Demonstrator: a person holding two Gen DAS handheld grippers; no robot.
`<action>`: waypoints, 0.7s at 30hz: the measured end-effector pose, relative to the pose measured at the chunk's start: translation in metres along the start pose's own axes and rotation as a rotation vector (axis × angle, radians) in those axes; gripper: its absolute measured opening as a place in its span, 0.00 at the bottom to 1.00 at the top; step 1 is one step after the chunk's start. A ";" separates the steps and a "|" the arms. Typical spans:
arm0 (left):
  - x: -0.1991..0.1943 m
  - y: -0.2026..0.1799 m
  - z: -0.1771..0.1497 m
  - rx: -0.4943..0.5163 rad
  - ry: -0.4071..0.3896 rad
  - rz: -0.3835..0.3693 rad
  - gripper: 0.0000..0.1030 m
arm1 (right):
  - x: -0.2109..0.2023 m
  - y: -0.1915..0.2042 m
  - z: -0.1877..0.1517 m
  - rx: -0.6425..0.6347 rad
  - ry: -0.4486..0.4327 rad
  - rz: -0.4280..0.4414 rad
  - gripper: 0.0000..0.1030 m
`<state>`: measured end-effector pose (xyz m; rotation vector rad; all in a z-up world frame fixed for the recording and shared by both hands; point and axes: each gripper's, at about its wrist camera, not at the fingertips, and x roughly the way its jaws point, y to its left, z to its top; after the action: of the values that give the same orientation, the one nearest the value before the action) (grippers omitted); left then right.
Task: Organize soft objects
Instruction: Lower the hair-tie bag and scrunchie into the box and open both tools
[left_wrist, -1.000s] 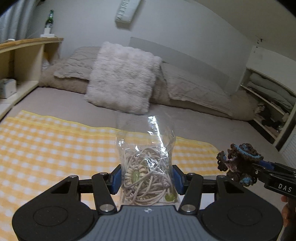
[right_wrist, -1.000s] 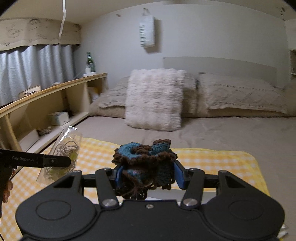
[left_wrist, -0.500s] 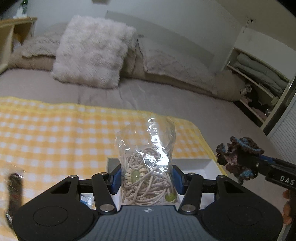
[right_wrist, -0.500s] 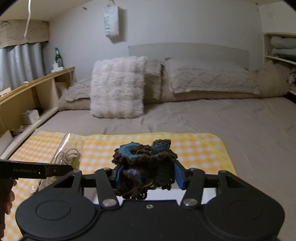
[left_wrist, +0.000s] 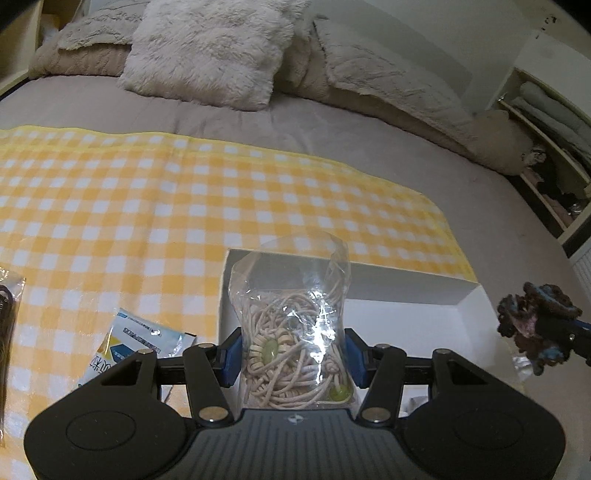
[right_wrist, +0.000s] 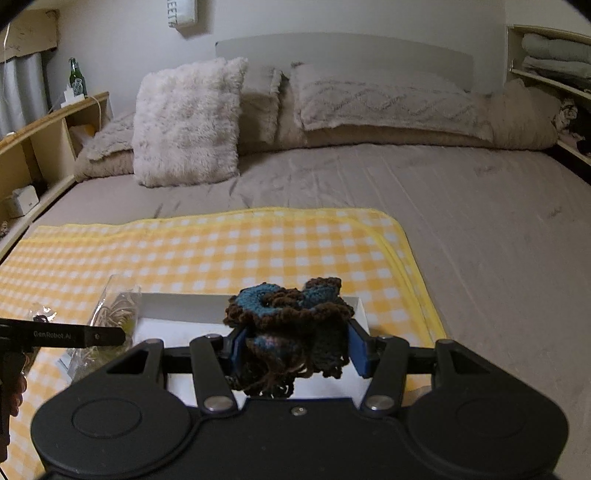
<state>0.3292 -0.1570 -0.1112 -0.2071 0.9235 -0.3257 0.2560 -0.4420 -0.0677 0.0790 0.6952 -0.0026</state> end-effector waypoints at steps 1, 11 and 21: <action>0.003 0.000 0.000 0.000 0.000 0.008 0.60 | 0.001 -0.001 -0.001 0.000 0.005 0.000 0.53; 0.001 -0.004 0.004 0.023 -0.016 0.009 0.71 | 0.037 -0.002 -0.021 -0.111 0.162 -0.032 0.69; -0.005 -0.015 -0.003 0.096 0.026 0.020 0.83 | 0.026 -0.006 -0.029 -0.133 0.188 -0.074 0.83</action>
<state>0.3212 -0.1688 -0.1042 -0.1053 0.9324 -0.3546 0.2569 -0.4453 -0.1068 -0.0754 0.8840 -0.0205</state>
